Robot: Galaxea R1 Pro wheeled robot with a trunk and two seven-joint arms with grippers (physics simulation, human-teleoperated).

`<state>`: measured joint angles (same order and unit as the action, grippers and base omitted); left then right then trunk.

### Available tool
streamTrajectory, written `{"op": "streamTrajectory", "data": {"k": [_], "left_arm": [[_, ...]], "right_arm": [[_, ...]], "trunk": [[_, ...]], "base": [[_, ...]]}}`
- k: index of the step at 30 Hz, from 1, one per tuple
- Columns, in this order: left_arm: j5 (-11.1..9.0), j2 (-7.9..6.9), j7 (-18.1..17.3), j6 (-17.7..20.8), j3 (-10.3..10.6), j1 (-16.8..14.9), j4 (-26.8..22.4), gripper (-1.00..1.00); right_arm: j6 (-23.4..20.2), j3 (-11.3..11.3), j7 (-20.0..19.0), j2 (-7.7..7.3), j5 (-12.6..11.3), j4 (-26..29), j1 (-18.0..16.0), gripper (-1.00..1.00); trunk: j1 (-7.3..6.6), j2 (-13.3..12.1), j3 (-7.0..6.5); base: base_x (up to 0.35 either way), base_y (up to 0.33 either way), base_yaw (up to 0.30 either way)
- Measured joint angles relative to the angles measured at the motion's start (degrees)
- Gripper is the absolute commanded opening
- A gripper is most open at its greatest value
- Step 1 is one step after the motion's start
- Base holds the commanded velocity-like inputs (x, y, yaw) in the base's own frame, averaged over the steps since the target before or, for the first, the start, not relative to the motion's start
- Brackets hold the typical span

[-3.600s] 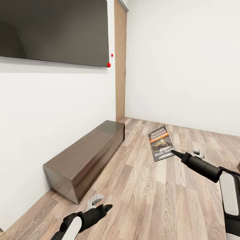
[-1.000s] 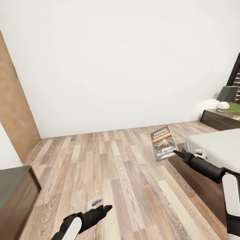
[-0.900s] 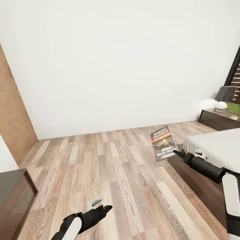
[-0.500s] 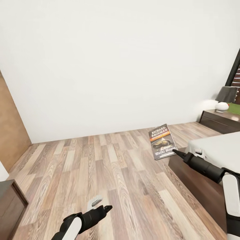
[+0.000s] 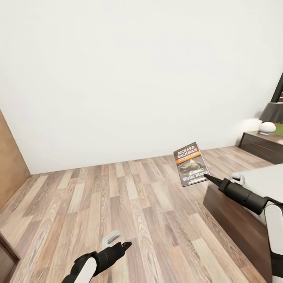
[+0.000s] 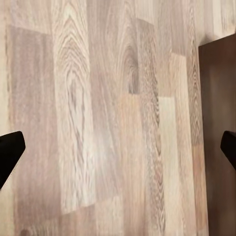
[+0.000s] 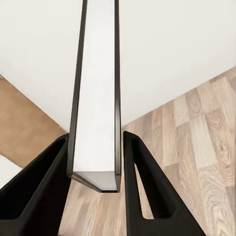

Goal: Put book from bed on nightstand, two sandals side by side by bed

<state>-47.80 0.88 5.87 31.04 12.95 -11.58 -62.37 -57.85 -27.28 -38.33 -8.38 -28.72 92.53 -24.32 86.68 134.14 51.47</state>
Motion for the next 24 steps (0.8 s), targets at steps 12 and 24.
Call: {"op": "streamTrajectory", "data": {"k": [12, 24], "left_arm": [[-0.3, -0.08, -0.1, 0.0, 0.0, 0.0, 0.1, 1.0], [-0.4, -0.1, -0.1, 0.3, 0.0, 0.0, 0.1, 1.0]], "right_arm": [[-0.1, -0.4, -0.6, -0.4, -0.2, 0.0, 0.0, -1.0], [-0.1, -0.4, -0.7, -0.42, -0.2, 0.0, 0.0, -1.0]], "trunk": [[0.0, 0.0, 0.0], [0.0, 0.0, 0.0]], "base": [[0.327, 0.0, 0.0], [0.327, 0.005, 0.0]]}}
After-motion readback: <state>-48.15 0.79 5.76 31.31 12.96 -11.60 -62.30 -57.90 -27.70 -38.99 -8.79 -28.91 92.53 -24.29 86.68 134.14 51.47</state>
